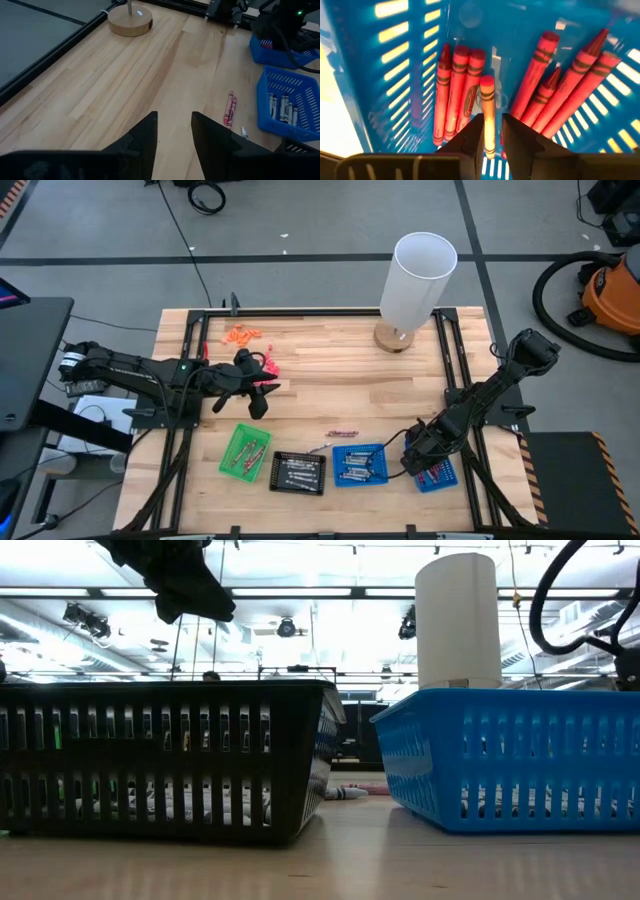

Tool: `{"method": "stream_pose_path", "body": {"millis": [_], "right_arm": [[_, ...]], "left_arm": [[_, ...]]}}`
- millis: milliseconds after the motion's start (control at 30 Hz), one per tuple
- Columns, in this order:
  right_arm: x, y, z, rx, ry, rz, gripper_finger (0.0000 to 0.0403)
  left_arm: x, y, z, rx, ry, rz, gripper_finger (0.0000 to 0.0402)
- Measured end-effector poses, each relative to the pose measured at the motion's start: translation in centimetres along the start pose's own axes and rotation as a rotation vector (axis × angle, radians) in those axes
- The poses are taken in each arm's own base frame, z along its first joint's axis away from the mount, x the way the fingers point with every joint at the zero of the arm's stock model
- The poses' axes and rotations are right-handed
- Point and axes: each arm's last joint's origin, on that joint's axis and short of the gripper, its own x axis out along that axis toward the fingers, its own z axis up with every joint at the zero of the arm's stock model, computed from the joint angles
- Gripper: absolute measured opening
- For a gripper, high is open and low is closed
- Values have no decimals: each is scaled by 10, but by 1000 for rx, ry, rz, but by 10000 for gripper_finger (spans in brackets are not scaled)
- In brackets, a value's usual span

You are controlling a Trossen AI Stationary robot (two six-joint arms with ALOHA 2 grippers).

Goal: Sort crayons
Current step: Put the pink crayon into the green basket

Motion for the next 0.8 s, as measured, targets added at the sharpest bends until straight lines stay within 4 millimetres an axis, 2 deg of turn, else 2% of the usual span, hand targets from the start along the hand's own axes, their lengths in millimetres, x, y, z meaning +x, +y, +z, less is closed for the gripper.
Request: {"method": "stream_pose_path", "body": {"millis": [600,800], "right_arm": [[14,-15,8,-12,11,-1,73],[14,-15,8,-34,2,4,27]], "left_arm": [[0,0,0,0,0,0,130],[0,0,0,2,0,0,130]]}}
